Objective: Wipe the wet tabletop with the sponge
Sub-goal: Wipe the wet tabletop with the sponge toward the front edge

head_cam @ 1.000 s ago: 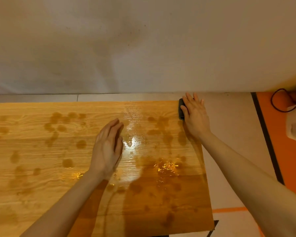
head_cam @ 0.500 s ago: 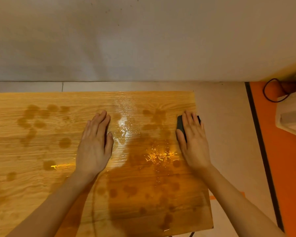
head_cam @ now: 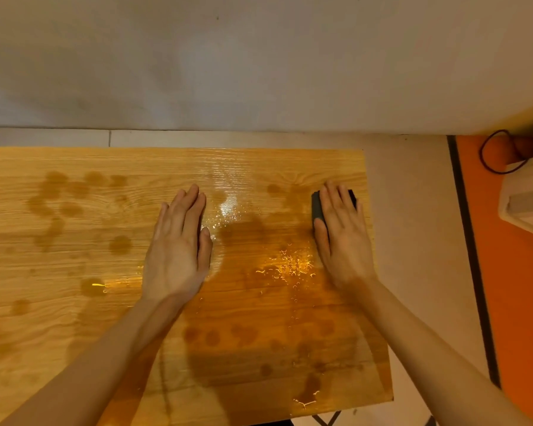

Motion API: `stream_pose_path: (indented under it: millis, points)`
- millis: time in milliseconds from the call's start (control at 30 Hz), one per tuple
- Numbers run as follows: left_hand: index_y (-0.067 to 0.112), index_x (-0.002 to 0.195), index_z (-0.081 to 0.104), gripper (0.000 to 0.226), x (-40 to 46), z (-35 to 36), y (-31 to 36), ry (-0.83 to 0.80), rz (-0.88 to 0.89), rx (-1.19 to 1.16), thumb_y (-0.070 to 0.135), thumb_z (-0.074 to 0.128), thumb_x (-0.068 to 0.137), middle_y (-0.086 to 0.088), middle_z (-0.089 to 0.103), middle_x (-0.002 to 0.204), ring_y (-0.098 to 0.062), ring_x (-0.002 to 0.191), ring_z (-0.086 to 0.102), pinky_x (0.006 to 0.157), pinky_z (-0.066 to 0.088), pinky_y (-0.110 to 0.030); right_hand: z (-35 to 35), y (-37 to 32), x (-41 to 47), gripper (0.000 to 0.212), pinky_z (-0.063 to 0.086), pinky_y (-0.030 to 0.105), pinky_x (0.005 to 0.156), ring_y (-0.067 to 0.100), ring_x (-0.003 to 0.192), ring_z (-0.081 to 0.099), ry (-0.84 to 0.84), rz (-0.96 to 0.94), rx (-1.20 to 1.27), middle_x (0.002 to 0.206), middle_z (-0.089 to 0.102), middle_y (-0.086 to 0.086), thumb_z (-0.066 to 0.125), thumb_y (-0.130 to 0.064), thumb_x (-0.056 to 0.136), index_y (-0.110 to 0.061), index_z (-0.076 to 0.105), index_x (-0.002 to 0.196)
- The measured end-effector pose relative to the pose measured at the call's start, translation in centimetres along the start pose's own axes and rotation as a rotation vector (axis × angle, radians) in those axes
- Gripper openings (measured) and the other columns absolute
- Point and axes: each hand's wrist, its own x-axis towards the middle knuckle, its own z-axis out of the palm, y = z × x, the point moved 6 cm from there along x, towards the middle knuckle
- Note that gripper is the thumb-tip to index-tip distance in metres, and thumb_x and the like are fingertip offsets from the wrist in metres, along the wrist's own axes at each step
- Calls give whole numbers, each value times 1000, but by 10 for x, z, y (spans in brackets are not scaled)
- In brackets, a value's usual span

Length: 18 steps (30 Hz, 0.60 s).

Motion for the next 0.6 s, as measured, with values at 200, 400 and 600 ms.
stream_pose_path:
  millis: [200, 400, 600]
  points:
    - [3, 153, 38, 53, 2, -2, 1, 7, 6, 15, 20, 39, 103, -10, 34, 162, -24, 154, 25, 129, 7, -35, 3, -13, 98, 57, 4, 40, 123, 18, 150, 4, 45, 91, -43, 162, 12, 3, 21, -41, 105, -13, 15, 154]
    - [4, 154, 35, 53, 0, 1, 1, -4, 11, 27, 23, 35, 104, -10, 33, 163, -24, 154, 22, 129, 1, -31, 9, -27, -15, 57, 4, 42, 123, 16, 150, 1, -2, -8, -4, 162, 12, 2, 31, -35, 104, -12, 17, 154]
    - [3, 154, 35, 54, 3, -2, 2, 8, 20, 23, 22, 34, 103, -12, 34, 162, -24, 154, 21, 129, 2, -30, 10, -42, 82, 53, 5, 41, 123, 19, 150, 6, 36, -13, -42, 162, 15, 5, 27, -32, 105, -12, 19, 153]
